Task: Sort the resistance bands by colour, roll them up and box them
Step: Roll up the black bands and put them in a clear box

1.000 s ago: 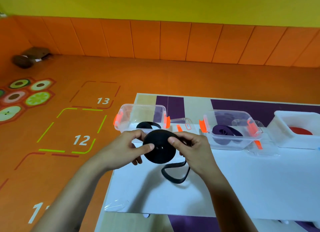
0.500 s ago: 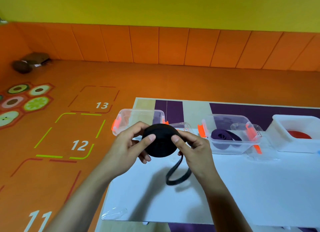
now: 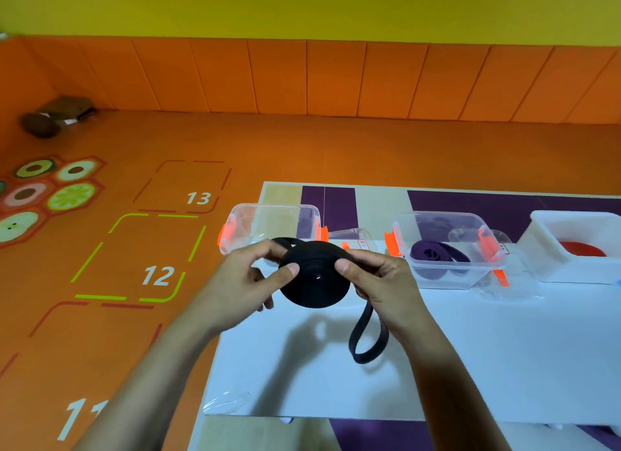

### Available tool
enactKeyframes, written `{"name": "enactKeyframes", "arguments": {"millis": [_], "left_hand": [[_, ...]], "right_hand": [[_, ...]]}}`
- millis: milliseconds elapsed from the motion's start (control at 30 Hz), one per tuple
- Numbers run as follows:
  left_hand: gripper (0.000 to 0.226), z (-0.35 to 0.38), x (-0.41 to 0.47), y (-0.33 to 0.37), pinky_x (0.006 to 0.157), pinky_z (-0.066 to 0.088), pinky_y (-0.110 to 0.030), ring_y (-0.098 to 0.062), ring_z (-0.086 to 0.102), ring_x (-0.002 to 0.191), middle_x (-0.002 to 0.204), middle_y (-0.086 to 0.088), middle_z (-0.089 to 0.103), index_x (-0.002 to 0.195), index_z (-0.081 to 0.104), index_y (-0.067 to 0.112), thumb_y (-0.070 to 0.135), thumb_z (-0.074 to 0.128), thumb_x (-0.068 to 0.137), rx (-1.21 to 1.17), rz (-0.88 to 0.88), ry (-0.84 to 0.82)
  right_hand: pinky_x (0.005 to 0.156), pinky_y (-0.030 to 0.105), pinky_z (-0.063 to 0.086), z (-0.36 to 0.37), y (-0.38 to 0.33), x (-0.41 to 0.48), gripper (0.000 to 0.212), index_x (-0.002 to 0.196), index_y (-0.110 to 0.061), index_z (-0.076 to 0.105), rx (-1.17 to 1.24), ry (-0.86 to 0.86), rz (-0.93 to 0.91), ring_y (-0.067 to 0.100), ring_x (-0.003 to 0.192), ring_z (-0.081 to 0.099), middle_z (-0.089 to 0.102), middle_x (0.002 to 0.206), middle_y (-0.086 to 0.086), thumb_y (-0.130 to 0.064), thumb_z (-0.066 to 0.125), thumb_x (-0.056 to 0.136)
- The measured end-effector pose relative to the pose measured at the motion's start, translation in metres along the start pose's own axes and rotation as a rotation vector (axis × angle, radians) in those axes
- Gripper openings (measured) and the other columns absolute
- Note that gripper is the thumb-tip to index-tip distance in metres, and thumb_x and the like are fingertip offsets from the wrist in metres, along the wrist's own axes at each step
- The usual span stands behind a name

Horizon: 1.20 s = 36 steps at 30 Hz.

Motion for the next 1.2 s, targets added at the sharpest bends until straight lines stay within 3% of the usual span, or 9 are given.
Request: {"name": "enactKeyframes", "arguments": {"millis": [100,200,333,467,633,700,767,1000,1200], "left_hand": [[0.016,0.0,0.003,0.017,0.055,0.053,-0.032,-0.027,0.065,0.056,0.101,0.008,0.069,0.111,0.069,0.035,0.032,0.069,0.095,0.142,0.066,-0.106],[0.009,0.013,0.005,0.02,0.055,0.055,-0.035,-0.029,0.068,0.057,0.09,0.008,0.067,0.107,0.067,0.03,0.028,0.064,0.099,0.156,0.073,-0.191],[0.009,0.015,0.005,0.015,0.052,0.053,-0.035,-0.029,0.067,0.054,0.098,0.004,0.066,0.109,0.063,0.02,0.023,0.059,0.102,0.063,0.113,-0.111],[0.01,0.007,0.007,0.007,0.048,0.051,-0.037,-0.035,0.067,0.052,0.095,-0.004,0.066,0.108,0.06,0.009,0.016,0.055,0.103,-0.133,0.098,0.039],[0.012,0.019,0.008,-0.008,0.053,0.058,-0.039,-0.042,0.07,0.058,0.097,-0.018,0.066,0.11,0.054,0.006,0.016,0.05,0.104,-0.343,0.011,0.109],[0.01,0.03,0.006,-0.015,0.053,0.058,-0.038,-0.042,0.07,0.057,0.091,-0.019,0.067,0.108,0.052,0.008,0.016,0.047,0.105,-0.431,-0.039,0.101],[0.009,0.04,0.005,-0.021,0.053,0.058,-0.038,-0.041,0.069,0.057,0.088,-0.016,0.068,0.107,0.051,0.008,0.015,0.046,0.106,-0.479,-0.098,0.065],[0.017,0.027,0.01,-0.034,0.052,0.054,-0.038,-0.036,0.068,0.056,0.092,-0.011,0.063,0.104,0.063,0.013,0.026,0.07,0.095,-0.133,-0.164,-0.012],[0.01,0.038,0.009,-0.047,0.056,0.057,-0.04,-0.041,0.068,0.058,0.092,-0.022,0.06,0.101,0.063,0.011,0.017,0.069,0.095,-0.211,-0.118,0.038]], "right_hand": [[0.074,0.018,0.054,0.011,-0.008,-0.001,0.018,0.104,-0.016,0.081,-0.07,-0.082,-0.024,0.012,0.074,0.07,0.077,0.082,-0.007,-0.01,0.076,0.089],[0.089,0.031,0.058,0.013,-0.009,-0.001,0.017,0.103,-0.018,0.082,-0.082,-0.063,-0.039,0.026,0.094,0.072,0.079,0.095,0.003,-0.013,0.078,0.087],[0.069,0.023,0.048,0.002,-0.002,-0.001,0.011,0.097,-0.024,0.082,-0.09,-0.023,-0.013,0.011,0.071,0.058,0.072,0.081,-0.008,-0.019,0.075,0.09],[0.062,0.022,0.044,-0.009,0.013,0.0,0.011,0.098,-0.02,0.081,-0.008,0.063,0.042,0.013,0.058,0.046,0.058,0.065,-0.013,-0.022,0.072,0.093],[0.074,0.035,0.051,-0.007,0.023,0.004,0.031,0.099,-0.02,0.081,0.141,0.127,0.066,0.018,0.071,0.057,0.064,0.081,0.008,-0.044,0.073,0.081],[0.081,0.043,0.054,-0.005,0.027,0.005,0.034,0.104,-0.019,0.08,0.193,0.114,0.072,0.021,0.083,0.062,0.071,0.093,0.016,-0.045,0.074,0.083],[0.079,0.048,0.052,-0.007,0.028,0.006,0.028,0.104,-0.017,0.08,0.168,0.122,0.063,0.023,0.079,0.058,0.067,0.089,0.023,-0.04,0.075,0.089],[0.065,0.025,0.046,-0.012,0.035,0.009,0.012,0.099,-0.023,0.082,-0.007,0.044,0.083,0.015,0.063,0.049,0.062,0.07,0.004,-0.024,0.071,0.094],[0.082,0.03,0.057,-0.009,0.048,0.016,0.012,0.101,-0.015,0.08,0.082,0.041,0.121,0.019,0.089,0.072,0.079,0.096,0.009,-0.019,0.073,0.092]]}}
Point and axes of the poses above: each hand's wrist, its own x-axis towards the middle knuckle, its own z-axis out of the palm, y = z × x, the point moved 10 cm from there along x, towards the middle knuckle
